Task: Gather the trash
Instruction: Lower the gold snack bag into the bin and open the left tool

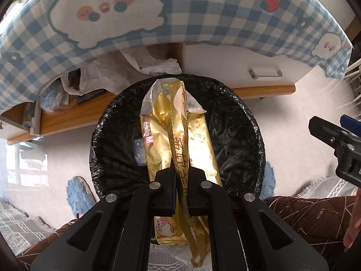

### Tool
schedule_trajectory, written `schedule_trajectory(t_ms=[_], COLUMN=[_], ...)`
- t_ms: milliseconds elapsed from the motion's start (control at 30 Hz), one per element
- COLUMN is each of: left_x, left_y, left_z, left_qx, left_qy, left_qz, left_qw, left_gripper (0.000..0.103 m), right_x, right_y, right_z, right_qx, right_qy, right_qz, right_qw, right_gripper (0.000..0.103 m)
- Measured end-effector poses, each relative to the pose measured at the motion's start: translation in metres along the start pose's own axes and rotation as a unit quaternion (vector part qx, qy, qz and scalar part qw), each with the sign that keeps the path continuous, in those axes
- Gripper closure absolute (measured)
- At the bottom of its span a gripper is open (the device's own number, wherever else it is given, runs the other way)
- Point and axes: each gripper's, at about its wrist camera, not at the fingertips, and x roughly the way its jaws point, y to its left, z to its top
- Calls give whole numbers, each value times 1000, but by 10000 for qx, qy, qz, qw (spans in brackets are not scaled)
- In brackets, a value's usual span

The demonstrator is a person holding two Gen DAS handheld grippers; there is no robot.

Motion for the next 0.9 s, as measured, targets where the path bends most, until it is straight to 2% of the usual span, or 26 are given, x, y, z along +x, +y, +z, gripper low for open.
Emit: schedule_trajectory(t_ms=[400,467,600,667,733,900], left_x=[1,0,0,-2,-5,-18], left_y=[-4,-4,0,3,6,15], left_z=[2,2,2,2,3,4], left_qx=[36,22,-60,-100,-138,-213], left_qy=[-29,-33,-62,-99,-158,-393], left_qz=[-7,-5,30,64,99,236], left_qw=[10000,10000,10000,9999,9997,9987], left_gripper=[96,90,64,59,43,25], right_x=[0,0,0,-1,-2,-5], right_y=[0,1,3,3,4,6], right_z=[-2,-2,-1,-1,0,1], right_qx=[-55,-54,-72,-72,-55,-40], right_qy=[-28,-25,-35,-52,-77,-149], right_qz=[-80,-72,-72,-70,-47,48], right_qw=[9999,10000,9999,9999,9999,9999], right_gripper=[9,9,9,9,9,9])
